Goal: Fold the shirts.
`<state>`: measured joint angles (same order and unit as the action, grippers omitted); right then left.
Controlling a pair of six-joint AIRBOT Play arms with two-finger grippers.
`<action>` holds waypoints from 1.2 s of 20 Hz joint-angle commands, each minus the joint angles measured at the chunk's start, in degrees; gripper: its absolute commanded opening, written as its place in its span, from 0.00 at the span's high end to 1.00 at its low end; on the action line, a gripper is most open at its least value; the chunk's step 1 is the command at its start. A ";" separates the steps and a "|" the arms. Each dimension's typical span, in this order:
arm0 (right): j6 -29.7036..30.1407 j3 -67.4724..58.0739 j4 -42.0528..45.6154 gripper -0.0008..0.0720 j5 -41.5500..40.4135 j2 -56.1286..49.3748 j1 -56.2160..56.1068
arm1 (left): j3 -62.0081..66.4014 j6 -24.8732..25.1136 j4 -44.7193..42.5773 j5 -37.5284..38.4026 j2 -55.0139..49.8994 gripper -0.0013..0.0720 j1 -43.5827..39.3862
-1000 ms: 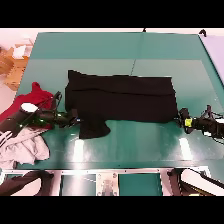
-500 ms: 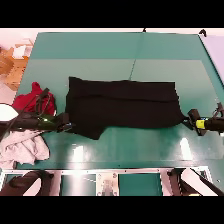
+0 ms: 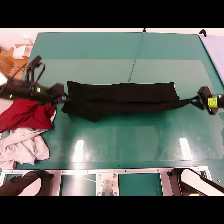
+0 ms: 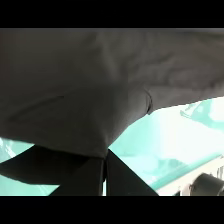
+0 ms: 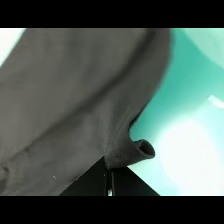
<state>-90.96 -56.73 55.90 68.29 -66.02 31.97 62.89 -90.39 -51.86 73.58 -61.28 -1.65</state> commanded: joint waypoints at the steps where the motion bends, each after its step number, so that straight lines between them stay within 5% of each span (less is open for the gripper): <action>1: -2.12 -11.76 0.09 0.96 -0.52 -11.28 -4.74 | 12.70 1.97 -0.50 0.52 -13.42 0.95 0.04; 8: -5.11 -35.36 -0.20 0.96 -0.72 -38.21 -9.51 | 35.21 2.45 0.35 -2.82 -39.47 0.94 0.04; 9: -5.11 -37.13 -0.92 0.94 -1.33 -41.13 -9.75 | 37.18 2.36 0.83 -4.48 -42.58 0.72 0.04; 10: -5.11 -39.10 -3.02 0.67 -2.51 -44.02 -9.70 | 39.08 2.19 2.14 -7.93 -45.38 0.25 0.07; 11: -5.07 -41.51 -6.29 0.34 -4.07 -46.38 -9.25 | 40.59 1.92 4.59 -12.31 -47.21 0.07 0.50; 14: -4.63 -50.73 -11.96 0.28 -3.87 -50.27 -5.84 | 44.94 2.40 12.11 -21.64 -48.33 0.06 4.02; 21: 9.79 -51.93 -7.56 0.23 15.41 -50.29 4.02 | 52.26 1.70 12.57 -0.07 -48.37 0.07 12.24; 22: 11.89 -50.07 -6.58 0.23 16.11 -50.31 4.09 | 52.26 1.70 12.02 1.25 -48.37 0.15 12.07; 24: 14.73 -47.01 -6.82 0.23 15.80 -51.19 3.45 | 52.28 2.40 12.07 2.89 -48.37 0.66 11.21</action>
<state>-82.08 -106.59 47.88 80.75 -116.40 34.72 114.41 -88.51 -39.94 71.26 -109.49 9.47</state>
